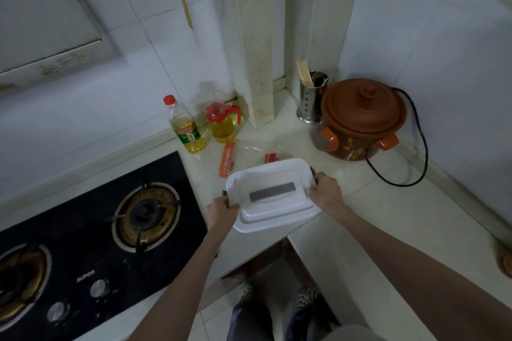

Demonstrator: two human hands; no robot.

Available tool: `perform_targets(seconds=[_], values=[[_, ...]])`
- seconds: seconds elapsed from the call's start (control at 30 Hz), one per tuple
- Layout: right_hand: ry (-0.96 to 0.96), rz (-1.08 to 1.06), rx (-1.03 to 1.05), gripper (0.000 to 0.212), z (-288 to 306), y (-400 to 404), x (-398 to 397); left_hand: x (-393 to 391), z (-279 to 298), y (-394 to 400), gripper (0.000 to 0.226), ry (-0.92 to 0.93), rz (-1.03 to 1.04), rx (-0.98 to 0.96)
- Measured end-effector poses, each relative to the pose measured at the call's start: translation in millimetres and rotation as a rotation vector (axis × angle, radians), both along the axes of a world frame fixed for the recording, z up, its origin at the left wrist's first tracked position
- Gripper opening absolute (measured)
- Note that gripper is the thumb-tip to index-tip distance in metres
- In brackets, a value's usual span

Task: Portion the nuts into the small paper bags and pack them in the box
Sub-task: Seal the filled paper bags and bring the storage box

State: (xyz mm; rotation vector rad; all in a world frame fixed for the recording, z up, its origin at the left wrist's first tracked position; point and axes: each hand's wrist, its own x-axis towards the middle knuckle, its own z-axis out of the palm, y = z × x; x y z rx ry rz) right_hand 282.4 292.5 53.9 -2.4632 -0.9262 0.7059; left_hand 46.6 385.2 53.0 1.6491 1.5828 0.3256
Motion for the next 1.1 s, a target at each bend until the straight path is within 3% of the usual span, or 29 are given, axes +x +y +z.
perform_targets(seconds=[0.07, 0.17, 0.33, 0.6, 0.67, 0.77, 0.83, 0.93, 1.0, 1.1], values=[[0.003, -0.008, -0.004, 0.028, -0.4, -1.3, 0.1, -0.1, -1.1, 1.5, 0.032, 0.015, 0.021, -0.005], [-0.006, -0.016, -0.026, 0.029, -2.1, -5.2, 0.5, -4.3, -4.8, 4.1, 0.011, -0.009, 0.107, -0.079], [0.036, -0.063, -0.044, 0.028, -0.4, -2.8, 2.4, -8.2, -11.5, 9.8, 0.025, -0.031, 0.179, -0.169], [-0.002, -0.104, -0.098, 0.032, -4.8, -3.6, -2.8, -6.3, -12.5, 8.0, 0.035, 0.141, 0.07, -0.081], [0.028, -0.087, -0.106, 0.038, -3.8, -2.3, -4.9, -5.2, -11.1, 6.5, 0.05, 0.157, 0.071, -0.056], [0.208, -0.119, -0.052, 0.061, -0.9, -0.3, -6.8, -2.2, -12.8, 6.4, 0.065, 0.059, 0.143, -0.185], [0.214, -0.13, -0.081, 0.068, 0.9, 1.5, -6.2, -0.3, -13.4, 6.1, 0.05, 0.072, 0.121, -0.218], [0.157, -0.129, -0.139, 0.055, -1.9, -2.7, -2.9, 2.8, -15.5, 4.7, 0.023, 0.092, 0.103, -0.176], [0.197, -0.125, -0.123, 0.044, -5.7, -8.2, -1.7, 5.5, -15.2, 4.3, 0.024, 0.106, 0.087, -0.186], [0.285, -0.142, -0.072, 0.043, -6.8, -14.3, -2.5, 11.0, -14.7, 7.1, 0.029, 0.147, 0.021, -0.198]])
